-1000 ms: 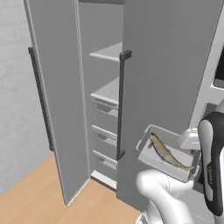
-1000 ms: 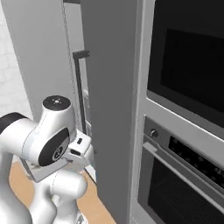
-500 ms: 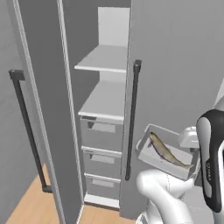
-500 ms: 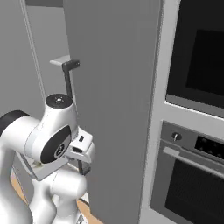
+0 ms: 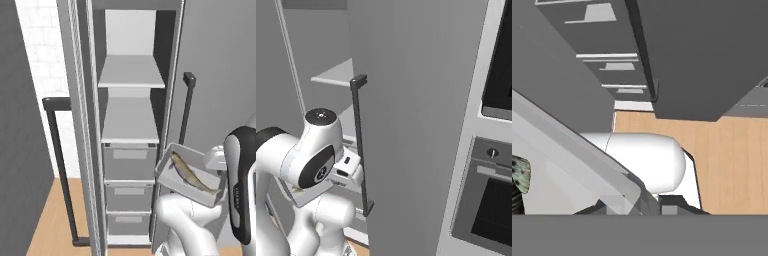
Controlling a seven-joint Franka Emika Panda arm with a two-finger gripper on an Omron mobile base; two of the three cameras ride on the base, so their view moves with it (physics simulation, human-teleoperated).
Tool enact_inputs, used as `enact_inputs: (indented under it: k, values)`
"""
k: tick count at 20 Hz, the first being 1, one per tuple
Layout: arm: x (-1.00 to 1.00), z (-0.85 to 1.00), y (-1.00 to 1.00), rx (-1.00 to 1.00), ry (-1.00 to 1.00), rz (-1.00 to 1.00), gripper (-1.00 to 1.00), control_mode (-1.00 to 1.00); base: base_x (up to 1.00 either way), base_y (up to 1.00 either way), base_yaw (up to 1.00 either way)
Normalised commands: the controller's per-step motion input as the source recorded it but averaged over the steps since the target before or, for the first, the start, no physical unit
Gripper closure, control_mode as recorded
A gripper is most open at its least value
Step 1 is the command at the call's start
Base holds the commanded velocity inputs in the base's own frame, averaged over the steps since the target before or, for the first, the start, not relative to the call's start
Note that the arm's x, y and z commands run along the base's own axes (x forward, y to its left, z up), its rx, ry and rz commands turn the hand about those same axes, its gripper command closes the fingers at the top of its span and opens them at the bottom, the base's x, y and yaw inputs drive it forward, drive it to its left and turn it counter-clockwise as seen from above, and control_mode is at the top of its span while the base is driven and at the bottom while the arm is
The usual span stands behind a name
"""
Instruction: Take the meat container that has the fish and place it on the second highest rack of the freezer. Then take the vegetable container that has the avocado and corn and place it on the highest rack of the freezer.
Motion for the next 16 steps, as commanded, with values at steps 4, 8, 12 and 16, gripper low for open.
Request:
enact_inputs:
  k: [4,8,12,16]
  values:
    - [0.0,0.0,0.0,0.0,0.0,0.0,1.0,1.0,0.06,0.09,-0.36]
    - [0.0,0.0,0.0,0.0,0.0,0.0,1.0,1.0,0.19,0.06,-0.34]
    - [0.0,0.0,0.0,0.0,0.0,0.0,1.0,1.0,0.16,0.33,-0.18]
    - [0.0,0.0,0.0,0.0,0.0,0.0,1.0,1.0,0.19,0.5,-0.13]
